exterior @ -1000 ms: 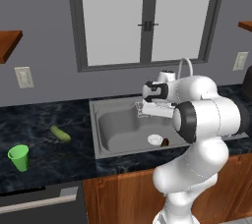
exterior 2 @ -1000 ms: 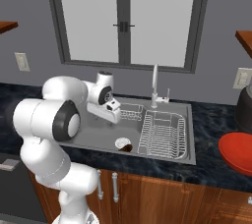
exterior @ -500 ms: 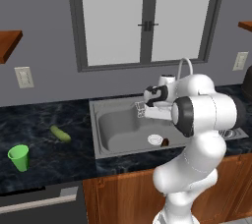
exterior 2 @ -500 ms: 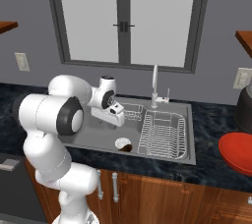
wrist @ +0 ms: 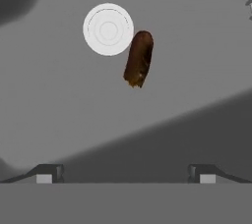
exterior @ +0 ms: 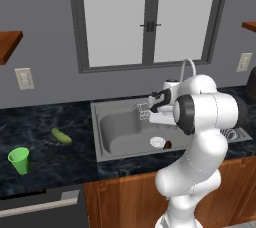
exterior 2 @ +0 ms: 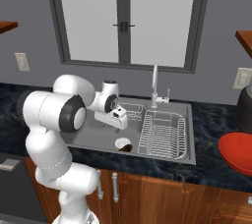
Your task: Remove the cucumber and sweet potato from the sink. Then move the bowl and cup from the counter to the sink for washing.
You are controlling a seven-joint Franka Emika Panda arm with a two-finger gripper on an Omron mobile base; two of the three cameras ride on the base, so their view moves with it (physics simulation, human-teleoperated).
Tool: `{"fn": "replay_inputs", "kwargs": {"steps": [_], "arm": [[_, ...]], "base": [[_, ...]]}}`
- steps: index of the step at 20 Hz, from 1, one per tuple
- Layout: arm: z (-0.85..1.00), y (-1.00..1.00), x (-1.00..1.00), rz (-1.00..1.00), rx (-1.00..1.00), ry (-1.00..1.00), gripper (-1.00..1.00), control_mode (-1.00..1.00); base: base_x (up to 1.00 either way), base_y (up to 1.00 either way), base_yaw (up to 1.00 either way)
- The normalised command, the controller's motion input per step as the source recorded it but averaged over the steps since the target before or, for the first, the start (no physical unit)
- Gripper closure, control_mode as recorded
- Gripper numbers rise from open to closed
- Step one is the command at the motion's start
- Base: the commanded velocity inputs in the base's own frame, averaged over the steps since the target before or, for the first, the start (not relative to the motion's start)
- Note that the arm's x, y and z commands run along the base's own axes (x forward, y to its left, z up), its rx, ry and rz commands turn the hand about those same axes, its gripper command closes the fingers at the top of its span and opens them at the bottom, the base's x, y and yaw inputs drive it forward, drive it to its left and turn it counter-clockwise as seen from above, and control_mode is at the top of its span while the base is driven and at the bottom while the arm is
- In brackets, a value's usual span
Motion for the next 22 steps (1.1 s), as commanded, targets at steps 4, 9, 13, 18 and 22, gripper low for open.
{"fn": "replay_inputs", "kwargs": {"steps": [4,9,13,18,22], "arm": [[-0.14,-0.14,0.01,0.0,0.0,0.0,-1.0,-1.0],[-0.19,-0.11,0.0,0.0,0.0,0.0,-1.0,-1.0],[-0.22,-0.07,0.0,0.0,0.0,0.0,-1.0,-1.0],[-0.19,-0.04,0.0,0.0,0.0,0.0,-1.0,-1.0],[-0.16,-0.03,0.0,0.0,0.0,0.0,-1.0,-1.0]], "base": [[0.0,0.0,0.0],[0.0,0.0,0.0],[0.0,0.0,0.0],[0.0,0.0,0.0],[0.0,0.0,0.0]]}}
